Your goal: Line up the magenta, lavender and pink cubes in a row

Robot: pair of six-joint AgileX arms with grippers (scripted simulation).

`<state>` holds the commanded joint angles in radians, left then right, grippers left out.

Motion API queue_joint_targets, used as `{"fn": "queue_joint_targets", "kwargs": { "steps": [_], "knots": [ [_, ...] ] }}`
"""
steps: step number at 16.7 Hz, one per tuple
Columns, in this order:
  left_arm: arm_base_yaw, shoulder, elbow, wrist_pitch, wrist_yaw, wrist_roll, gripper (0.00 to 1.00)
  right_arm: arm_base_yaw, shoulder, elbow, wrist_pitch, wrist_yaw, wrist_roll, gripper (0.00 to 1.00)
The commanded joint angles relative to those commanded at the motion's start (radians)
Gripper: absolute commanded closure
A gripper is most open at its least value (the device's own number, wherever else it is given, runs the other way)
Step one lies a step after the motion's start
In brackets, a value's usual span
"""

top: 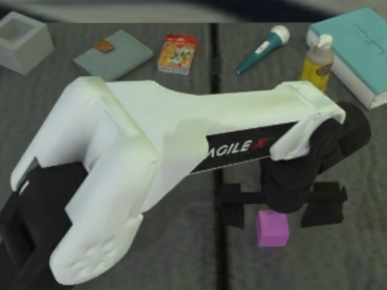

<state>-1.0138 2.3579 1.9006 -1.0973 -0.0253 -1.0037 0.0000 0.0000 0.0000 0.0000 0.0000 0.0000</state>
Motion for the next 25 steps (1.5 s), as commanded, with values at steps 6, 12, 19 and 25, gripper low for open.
{"fn": "queue_joint_targets", "kwargs": {
  "steps": [6, 12, 19, 25],
  "knots": [
    [0.011, -0.018, 0.131, -0.157, 0.000, -0.009, 0.00, 0.000, 0.000, 0.000, 0.000, 0.000, 0.000, 0.00],
    [0.014, -0.037, 0.215, -0.252, -0.001, -0.006, 0.00, 0.000, 0.000, 0.000, 0.000, 0.000, 0.000, 0.00],
    [0.089, -0.184, 0.069, -0.155, -0.010, 0.022, 0.00, 0.036, 0.128, 0.127, -0.086, -0.001, 0.019, 0.00],
    [0.334, -0.695, -0.382, 0.118, -0.020, 0.140, 0.00, 0.134, 0.564, 0.501, -0.347, 0.001, 0.069, 0.00]
  ]
}}
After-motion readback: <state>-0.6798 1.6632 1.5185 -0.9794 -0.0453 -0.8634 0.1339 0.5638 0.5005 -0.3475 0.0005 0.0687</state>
